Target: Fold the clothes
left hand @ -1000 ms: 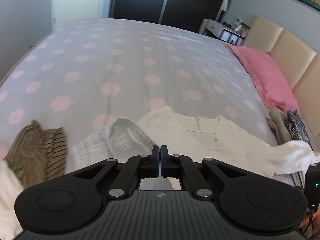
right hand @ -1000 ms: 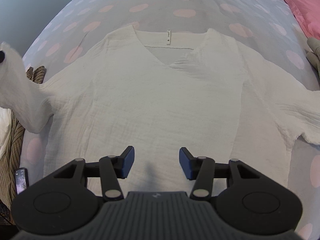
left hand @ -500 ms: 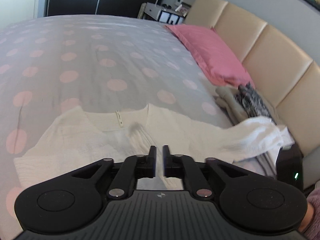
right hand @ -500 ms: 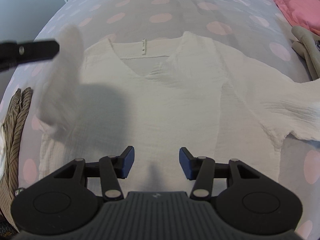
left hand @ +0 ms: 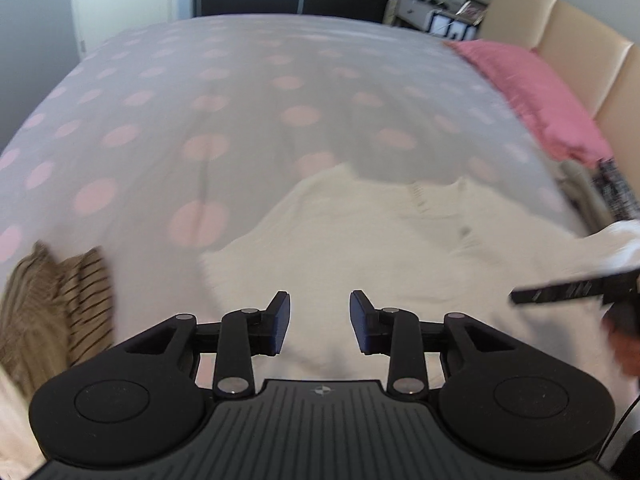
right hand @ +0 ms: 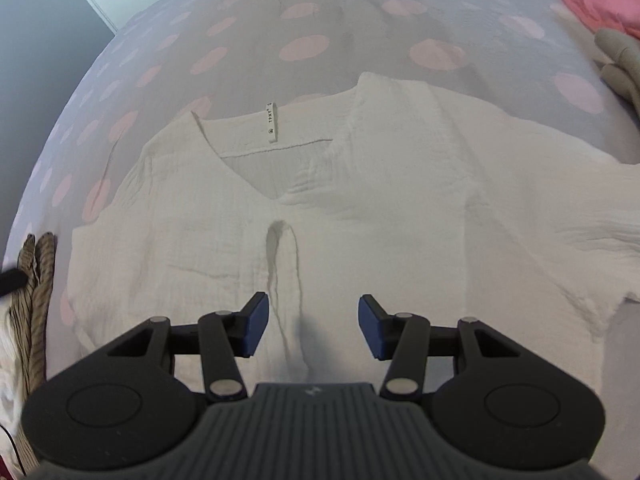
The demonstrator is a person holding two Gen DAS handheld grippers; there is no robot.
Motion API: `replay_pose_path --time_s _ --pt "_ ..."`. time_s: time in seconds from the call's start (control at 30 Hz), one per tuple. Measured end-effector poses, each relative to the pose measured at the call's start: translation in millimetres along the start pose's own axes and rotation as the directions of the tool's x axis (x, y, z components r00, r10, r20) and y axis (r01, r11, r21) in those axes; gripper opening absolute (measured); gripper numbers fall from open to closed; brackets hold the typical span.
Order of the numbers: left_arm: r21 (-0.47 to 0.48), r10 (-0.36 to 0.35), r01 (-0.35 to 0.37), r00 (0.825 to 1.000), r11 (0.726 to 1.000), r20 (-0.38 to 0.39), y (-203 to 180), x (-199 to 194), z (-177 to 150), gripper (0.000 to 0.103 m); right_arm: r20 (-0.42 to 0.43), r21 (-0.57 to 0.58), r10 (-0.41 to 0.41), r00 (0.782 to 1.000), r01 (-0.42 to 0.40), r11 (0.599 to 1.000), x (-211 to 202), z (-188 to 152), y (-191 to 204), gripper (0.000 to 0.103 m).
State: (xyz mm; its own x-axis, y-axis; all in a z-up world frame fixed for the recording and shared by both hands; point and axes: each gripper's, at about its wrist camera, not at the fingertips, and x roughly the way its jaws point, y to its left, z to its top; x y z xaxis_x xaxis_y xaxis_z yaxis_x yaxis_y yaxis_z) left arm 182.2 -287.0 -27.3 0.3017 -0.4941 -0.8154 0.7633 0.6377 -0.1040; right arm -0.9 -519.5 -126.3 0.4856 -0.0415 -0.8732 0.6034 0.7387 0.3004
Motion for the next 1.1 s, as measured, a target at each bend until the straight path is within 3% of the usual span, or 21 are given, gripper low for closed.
replay_pose_path --time_s 0.13,0.33,0.43,0.53,0.57,0.6,0.63,0.67,0.73,0.87,0.97,1.03,1.07,1.1 --pt "0.018 0.024 -0.023 0.998 1.000 -0.063 24.9 8.3 -29.1 0.031 -0.001 -0.020 -0.009 1.000 0.009 1.000 22.7 10.3 10.3 0.054" --pt "0.207 0.029 -0.004 0.993 0.978 -0.116 11.2 29.6 -59.8 0.031 0.012 -0.057 -0.041 0.999 0.041 0.998 49.8 16.6 15.9 0.055" --pt "0.284 0.073 -0.041 0.992 0.958 -0.101 0.7 41.5 -64.3 0.031 0.038 -0.070 -0.038 0.999 0.040 0.997 53.6 19.3 21.4 0.053" --pt "0.304 0.100 -0.076 0.993 0.950 -0.065 -4.4 45.9 -62.2 0.031 0.054 -0.111 -0.044 0.998 0.050 0.993 53.5 20.7 31.2 0.033" --pt "0.305 0.104 -0.084 0.993 0.948 -0.049 -6.0 46.0 -60.8 0.031 0.062 -0.126 -0.043 0.997 0.050 0.991 52.4 20.4 34.2 0.014" --pt "0.302 0.103 -0.088 0.994 0.949 -0.035 -7.3 45.2 -58.9 0.031 0.069 -0.140 -0.041 0.997 0.051 0.989 51.3 20.2 37.3 0.006" --pt "0.299 0.100 -0.088 0.995 0.950 -0.024 -8.4 44.2 -57.1 0.025 0.077 -0.155 -0.040 0.996 0.051 0.987 50.2 19.9 40.3 0.005" --pt "0.299 0.089 -0.079 0.996 0.951 -0.020 -9.1 42.3 -55.8 0.010 0.098 -0.165 -0.049 0.994 0.065 0.984 47.3 20.2 42.5 0.000" --pt "0.304 0.094 -0.081 0.995 0.949 -0.028 -9.9 40.2 -53.9 0.003 0.146 -0.159 -0.083 0.986 0.106 0.982 40.3 22.7 42.0 0.000" --pt "0.328 0.135 -0.098 0.987 0.940 -0.091 -8.1 40.8 -56.7 0.002 0.198 -0.058 -0.162 0.967 0.177 0.983 29.5 33.6 25.3 0.000" --pt "0.327 0.147 -0.104 0.983 0.939 -0.109 -2.6 39.4 -60.8 0.002 0.149 0.010 -0.139 0.979 0.139 0.990 32.2 38.2 10.4 0.001" --pt "0.314 0.141 -0.100 0.984 0.944 -0.108 0.0 38.8 -61.6 0.002 0.111 0.035 -0.084 0.990 0.081 0.996 35.5 38.3 6.4 0.007" --pt "0.316 0.142 -0.102 0.984 0.943 -0.107 -0.9 38.8 -61.8 0.002 0.104 0.038 -0.058 0.993 0.054 0.998 36.9 37.4 7.2 0.015" --pt "0.323 0.147 -0.105 0.983 0.941 -0.107 -2.9 38.9 -61.9 0.002 0.096 0.041 -0.032 0.995 0.028 0.999 38.3 36.5 8.1 0.034"
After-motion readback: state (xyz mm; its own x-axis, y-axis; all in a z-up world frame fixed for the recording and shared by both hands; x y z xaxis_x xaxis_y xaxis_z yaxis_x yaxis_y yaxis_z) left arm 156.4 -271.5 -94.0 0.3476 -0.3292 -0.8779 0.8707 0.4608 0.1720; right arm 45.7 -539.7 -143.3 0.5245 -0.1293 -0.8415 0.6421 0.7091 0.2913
